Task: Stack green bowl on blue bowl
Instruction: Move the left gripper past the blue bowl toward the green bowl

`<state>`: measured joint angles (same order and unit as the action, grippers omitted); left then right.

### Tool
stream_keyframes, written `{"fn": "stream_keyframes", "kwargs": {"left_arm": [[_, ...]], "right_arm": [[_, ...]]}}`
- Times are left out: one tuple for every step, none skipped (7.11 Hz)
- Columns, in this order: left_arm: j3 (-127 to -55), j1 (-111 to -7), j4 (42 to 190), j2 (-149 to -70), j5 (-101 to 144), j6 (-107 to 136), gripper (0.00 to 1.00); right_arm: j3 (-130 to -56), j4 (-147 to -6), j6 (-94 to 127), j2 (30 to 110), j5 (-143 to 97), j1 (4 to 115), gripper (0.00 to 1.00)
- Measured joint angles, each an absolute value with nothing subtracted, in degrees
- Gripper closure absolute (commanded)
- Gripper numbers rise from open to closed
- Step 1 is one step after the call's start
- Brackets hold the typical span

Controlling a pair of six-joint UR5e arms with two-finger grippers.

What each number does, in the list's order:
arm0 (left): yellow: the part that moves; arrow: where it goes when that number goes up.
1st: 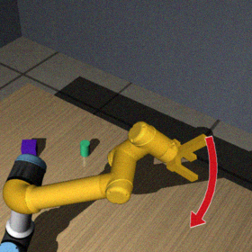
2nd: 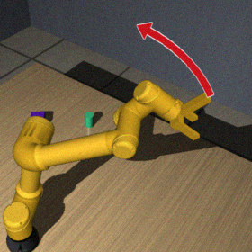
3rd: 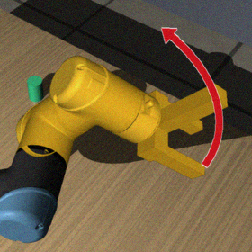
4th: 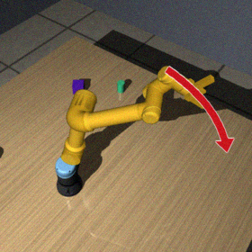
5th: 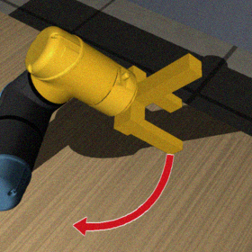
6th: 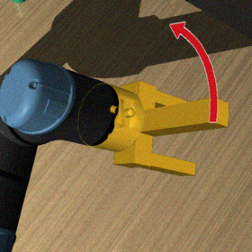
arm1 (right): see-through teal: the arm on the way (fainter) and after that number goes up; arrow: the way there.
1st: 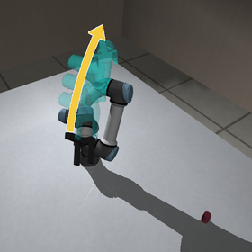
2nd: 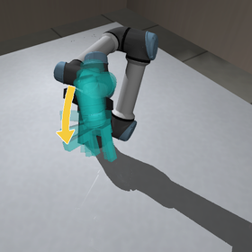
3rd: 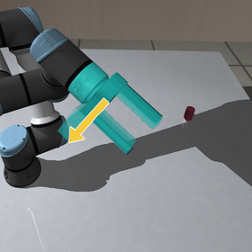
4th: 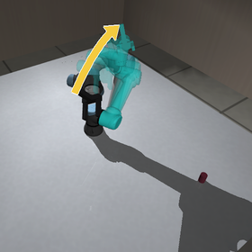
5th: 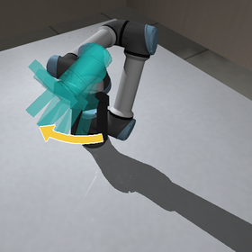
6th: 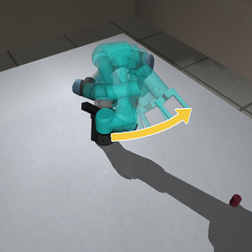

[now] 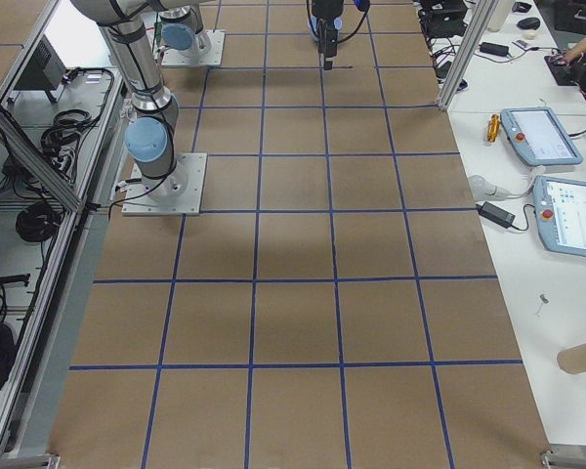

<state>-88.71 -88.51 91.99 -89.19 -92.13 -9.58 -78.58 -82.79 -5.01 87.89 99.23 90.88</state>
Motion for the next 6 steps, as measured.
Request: {"fn": "stream_keyframes", "kwargs": {"left_arm": [[-88.79, -86.65, 92.07, -89.25, -92.03, -11.09, 0.00], [-89.11, -83.98, 92.22, -89.46, -92.00, -14.43, 0.00], [-89.87, -80.26, 92.22, -89.82, -91.88, -19.32, 0.00], [-90.61, -75.87, 92.07, -90.41, -90.98, -25.62, 0.00], [-90.90, -71.01, 91.84, -91.52, -89.26, -32.65, 0.00], [-90.85, -66.85, 91.27, -93.10, -88.13, -39.15, 0.00]], "right_arm": [[-78.58, -82.79, -5.01, 87.89, 99.23, 90.88, 0.00], [-78.57, -82.79, -5.01, 87.89, 99.23, 90.88, 0.00], [-78.58, -82.79, -5.01, 87.89, 99.23, 90.88, 0.00], [-78.57, -82.79, -5.01, 87.89, 99.23, 90.88, 0.00], [-78.57, -82.79, -5.01, 87.89, 99.23, 90.88, 0.00], [-78.57, -82.79, -5.01, 87.89, 99.23, 90.88, 0.00]]}}
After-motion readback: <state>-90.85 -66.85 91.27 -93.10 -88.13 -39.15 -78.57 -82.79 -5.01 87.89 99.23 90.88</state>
